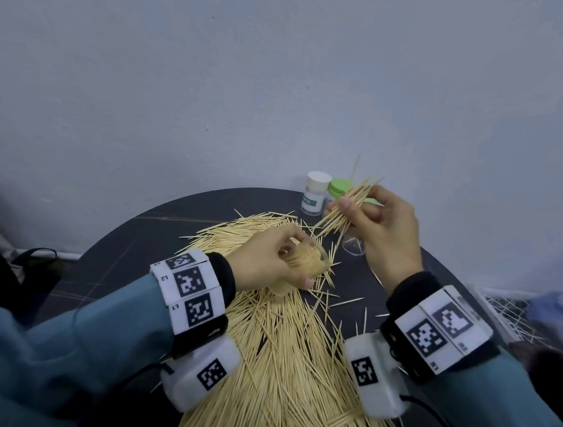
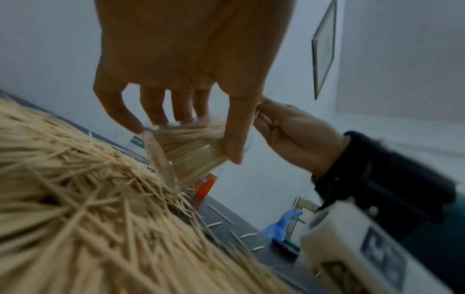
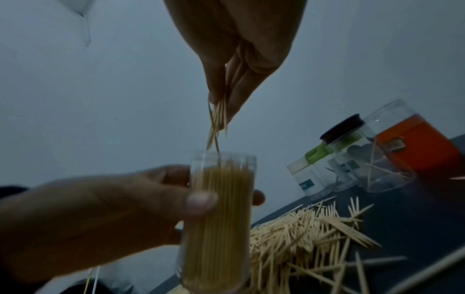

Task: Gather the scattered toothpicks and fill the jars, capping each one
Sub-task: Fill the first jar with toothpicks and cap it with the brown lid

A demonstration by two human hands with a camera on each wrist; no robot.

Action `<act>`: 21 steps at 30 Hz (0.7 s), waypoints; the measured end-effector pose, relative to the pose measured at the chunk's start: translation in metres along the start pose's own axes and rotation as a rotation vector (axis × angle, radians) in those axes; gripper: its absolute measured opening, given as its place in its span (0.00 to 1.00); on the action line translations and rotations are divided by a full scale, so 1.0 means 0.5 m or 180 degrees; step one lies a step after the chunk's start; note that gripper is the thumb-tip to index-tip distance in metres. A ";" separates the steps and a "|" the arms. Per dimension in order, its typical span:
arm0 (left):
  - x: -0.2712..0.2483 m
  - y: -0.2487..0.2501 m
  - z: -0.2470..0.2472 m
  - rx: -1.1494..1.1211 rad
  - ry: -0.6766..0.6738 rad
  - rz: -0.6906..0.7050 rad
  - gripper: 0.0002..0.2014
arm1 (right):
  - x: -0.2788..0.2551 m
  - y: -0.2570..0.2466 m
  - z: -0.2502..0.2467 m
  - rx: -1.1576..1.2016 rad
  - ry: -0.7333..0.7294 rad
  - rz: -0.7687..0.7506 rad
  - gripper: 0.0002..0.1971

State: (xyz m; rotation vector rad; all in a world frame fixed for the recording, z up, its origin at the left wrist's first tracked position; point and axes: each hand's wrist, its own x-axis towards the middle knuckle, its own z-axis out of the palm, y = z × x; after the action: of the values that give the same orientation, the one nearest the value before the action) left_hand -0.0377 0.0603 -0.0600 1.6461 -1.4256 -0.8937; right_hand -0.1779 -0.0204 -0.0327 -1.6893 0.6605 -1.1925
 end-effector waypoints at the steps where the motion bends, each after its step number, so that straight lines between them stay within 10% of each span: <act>1: -0.001 0.002 0.002 -0.0067 -0.0102 -0.0023 0.27 | -0.003 0.004 0.005 -0.0104 -0.0052 -0.0031 0.04; 21: -0.003 0.013 -0.002 -0.0813 -0.0048 -0.0074 0.24 | -0.021 0.034 0.031 -0.0639 -0.0402 -0.0068 0.10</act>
State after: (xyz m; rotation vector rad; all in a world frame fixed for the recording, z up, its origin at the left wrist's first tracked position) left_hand -0.0400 0.0613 -0.0540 1.4692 -1.2472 -1.0567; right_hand -0.1663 -0.0131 -0.0537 -1.9263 0.7041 -1.0523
